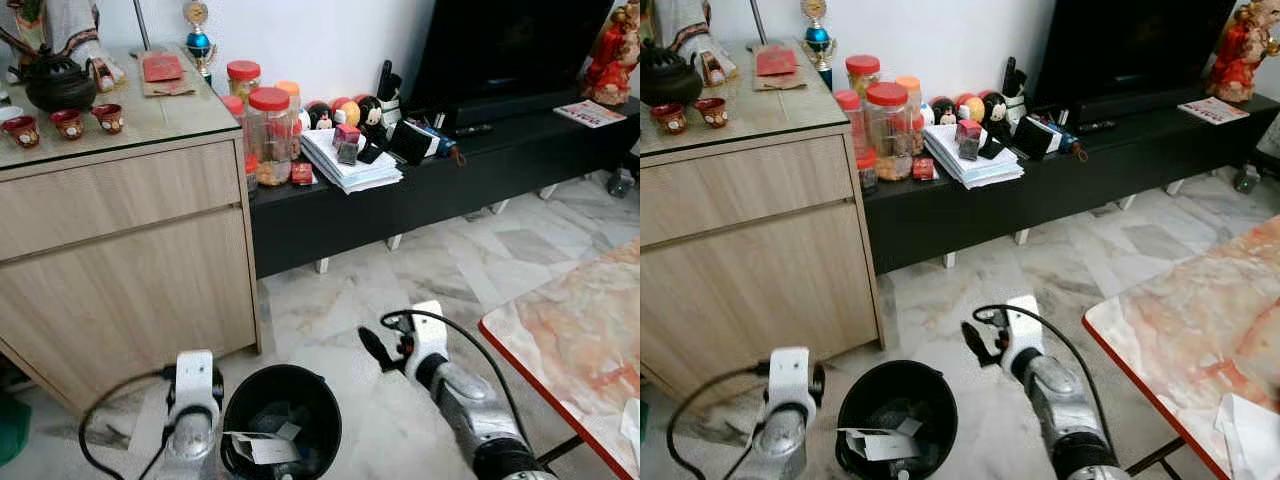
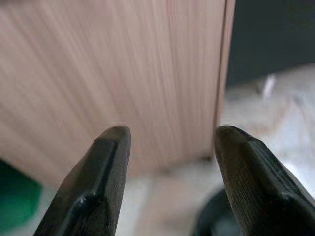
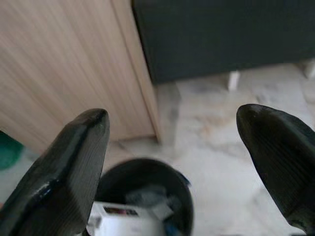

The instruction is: Picking trash to rubbish bin

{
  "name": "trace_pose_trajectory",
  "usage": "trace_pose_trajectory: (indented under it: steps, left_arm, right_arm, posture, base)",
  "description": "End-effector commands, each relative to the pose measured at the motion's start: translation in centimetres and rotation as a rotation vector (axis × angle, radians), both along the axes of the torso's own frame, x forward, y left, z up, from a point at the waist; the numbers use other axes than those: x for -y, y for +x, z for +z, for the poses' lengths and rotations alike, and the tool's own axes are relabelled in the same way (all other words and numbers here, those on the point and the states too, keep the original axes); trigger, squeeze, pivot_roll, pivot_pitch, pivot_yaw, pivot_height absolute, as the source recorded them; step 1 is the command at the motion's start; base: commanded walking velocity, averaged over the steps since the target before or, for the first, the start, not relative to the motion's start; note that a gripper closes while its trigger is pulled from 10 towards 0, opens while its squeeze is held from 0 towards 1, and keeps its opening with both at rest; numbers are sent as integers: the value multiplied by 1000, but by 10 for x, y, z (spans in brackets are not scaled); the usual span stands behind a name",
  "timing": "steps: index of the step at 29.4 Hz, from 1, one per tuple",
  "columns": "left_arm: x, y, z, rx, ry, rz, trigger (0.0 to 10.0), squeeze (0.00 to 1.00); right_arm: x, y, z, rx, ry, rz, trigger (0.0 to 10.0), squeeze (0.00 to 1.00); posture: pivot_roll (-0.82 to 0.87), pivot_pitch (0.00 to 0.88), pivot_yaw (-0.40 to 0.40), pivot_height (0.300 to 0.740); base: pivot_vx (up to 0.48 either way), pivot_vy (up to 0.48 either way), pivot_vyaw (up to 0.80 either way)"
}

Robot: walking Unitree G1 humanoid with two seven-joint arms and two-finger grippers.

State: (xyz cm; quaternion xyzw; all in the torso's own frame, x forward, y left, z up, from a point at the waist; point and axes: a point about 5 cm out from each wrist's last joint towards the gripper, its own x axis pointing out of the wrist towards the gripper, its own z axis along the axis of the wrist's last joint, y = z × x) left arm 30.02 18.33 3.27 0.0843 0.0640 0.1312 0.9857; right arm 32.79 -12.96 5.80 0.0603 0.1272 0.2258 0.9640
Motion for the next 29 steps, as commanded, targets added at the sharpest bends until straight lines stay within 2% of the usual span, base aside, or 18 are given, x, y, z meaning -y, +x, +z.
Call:
trace_pose_trajectory:
  steps: [1, 4, 5, 11, 19, 25, 29]
  left_arm:
    - [4, 3, 14, 86, 67, -13, 10000, 0]
    - [4, 9, 32, 172, 89, -1, 10000, 0]
    - [6, 14, 46, 237, 105, -5, 10000, 0]
    - [13, 31, 86, 387, 172, -15, 10000, 0]
    - [18, 30, 90, 395, 194, -30, 10000, 0]
    - [16, 26, 87, 388, 198, -21, 10000, 0]
    - [14, 25, 86, 383, 203, -10, 10000, 0]
  right_arm:
    - [-2, 4, 14, 84, 45, -11, 10000, 0]
    - [-9, 8, 25, 143, 76, -1, 10000, 0]
    - [-11, 11, 33, 177, 101, -11, 10000, 0]
    - [-4, 23, 57, 283, 120, -108, 10000, 0]
    - [10, 32, 72, 339, 143, -219, 10000, 0]
    - [10, 32, 70, 334, 145, -224, 10000, 0]
    - [7, 34, 71, 329, 145, -221, 10000, 0]
  posture:
    - [-21, 79, -78, 740]
    - [-20, 75, -79, 740]
    - [-20, 75, -79, 740]
    - [-19, 61, -79, 740]
    - [-24, 39, -70, 740]
    - [-16, 13, -73, 740]
    - [-13, 0, -72, 740]
  base:
    - [0, 0, 0]
    - [0, 0, 0]
    - [0, 0, 0]
    - [0, 0, 0]
    - [0, 0, 0]
    - [0, 0, 0]
    - [0, 0, -800]
